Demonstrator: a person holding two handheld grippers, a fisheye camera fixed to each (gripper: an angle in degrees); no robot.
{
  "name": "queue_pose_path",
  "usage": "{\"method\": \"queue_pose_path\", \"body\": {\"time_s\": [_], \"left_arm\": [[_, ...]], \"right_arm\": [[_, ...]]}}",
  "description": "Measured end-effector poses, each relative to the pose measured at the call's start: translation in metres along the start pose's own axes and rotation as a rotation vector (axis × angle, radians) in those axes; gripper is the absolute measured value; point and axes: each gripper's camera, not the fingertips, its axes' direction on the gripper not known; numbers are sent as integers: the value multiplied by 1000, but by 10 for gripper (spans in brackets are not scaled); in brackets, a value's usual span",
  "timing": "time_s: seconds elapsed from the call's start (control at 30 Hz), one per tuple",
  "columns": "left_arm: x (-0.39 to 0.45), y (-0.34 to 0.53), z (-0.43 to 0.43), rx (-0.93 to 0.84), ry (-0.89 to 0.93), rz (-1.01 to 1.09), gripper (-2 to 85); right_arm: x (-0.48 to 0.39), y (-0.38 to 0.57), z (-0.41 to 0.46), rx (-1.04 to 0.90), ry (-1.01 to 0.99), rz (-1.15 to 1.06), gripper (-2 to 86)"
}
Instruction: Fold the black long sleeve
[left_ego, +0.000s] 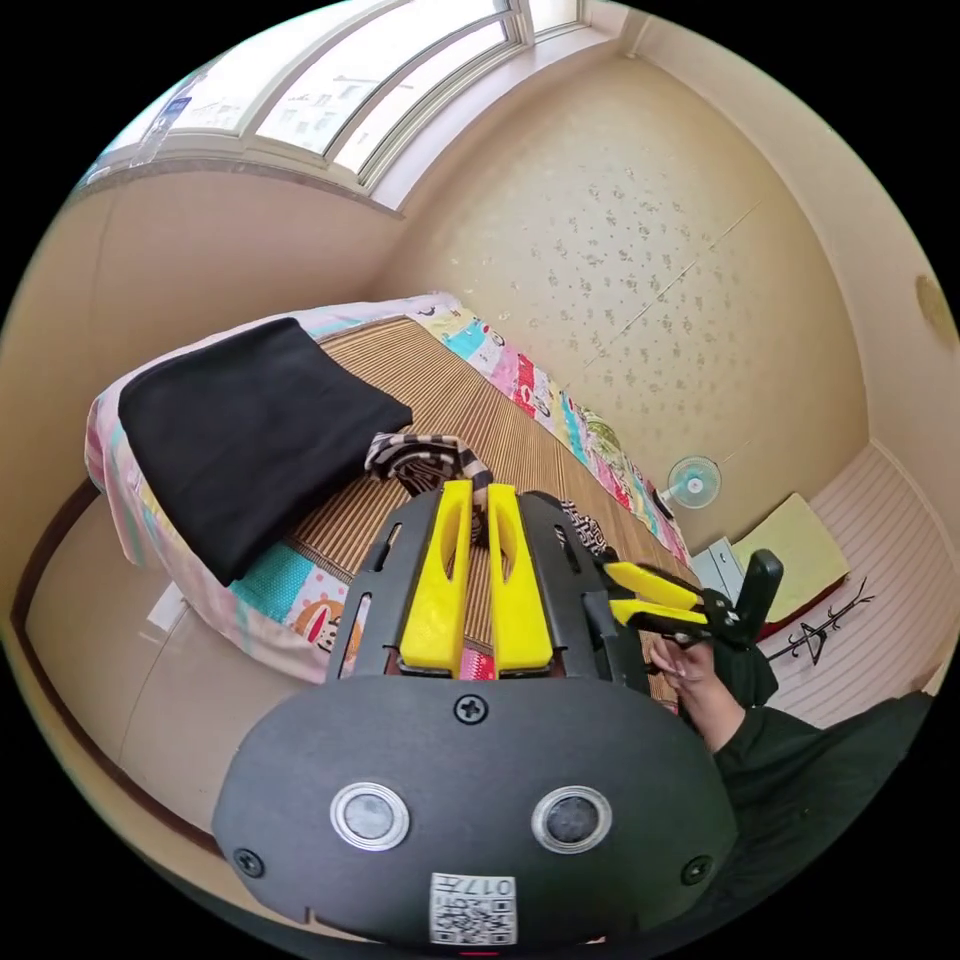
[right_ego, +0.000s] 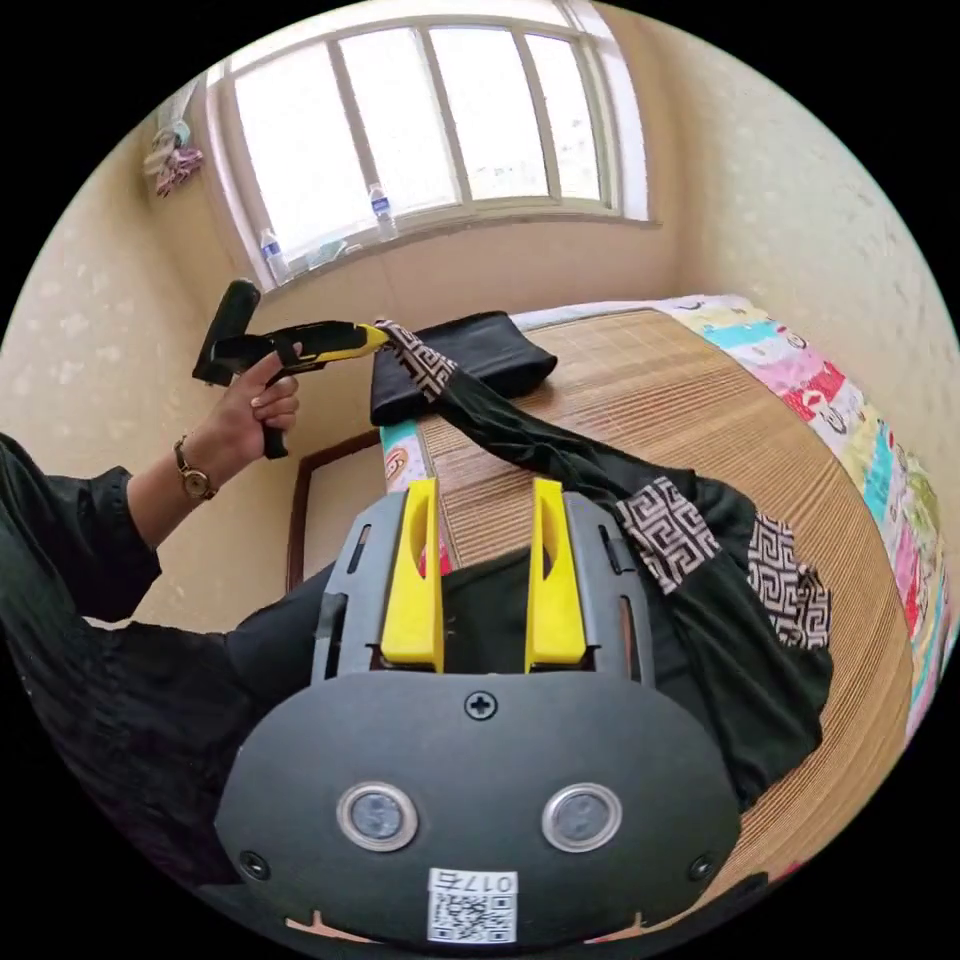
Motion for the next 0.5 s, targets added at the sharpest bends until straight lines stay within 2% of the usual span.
{"method": "queue_pose_path", "body": {"time_s": [0.13,0.23,0.37,0.43,0.5], "left_arm": [[5,16,-11,-17,28,-48,38],[2,23,-32,10,59,-93,43],[9,49,-60,29,67,-11,13],[12,65,-57,-35,24,25,1],[12,85,-47,-103,-14,52,-1]], "right_arm": [[-64,-75,68,-72,104,-173,116],[-71,-110,90,-67,148,-170,41],[29,-124,11,163,-61,155,27],[99,-98,-46,326,-133,335,27],[185,-33,-120,533,-149,510,30]]}}
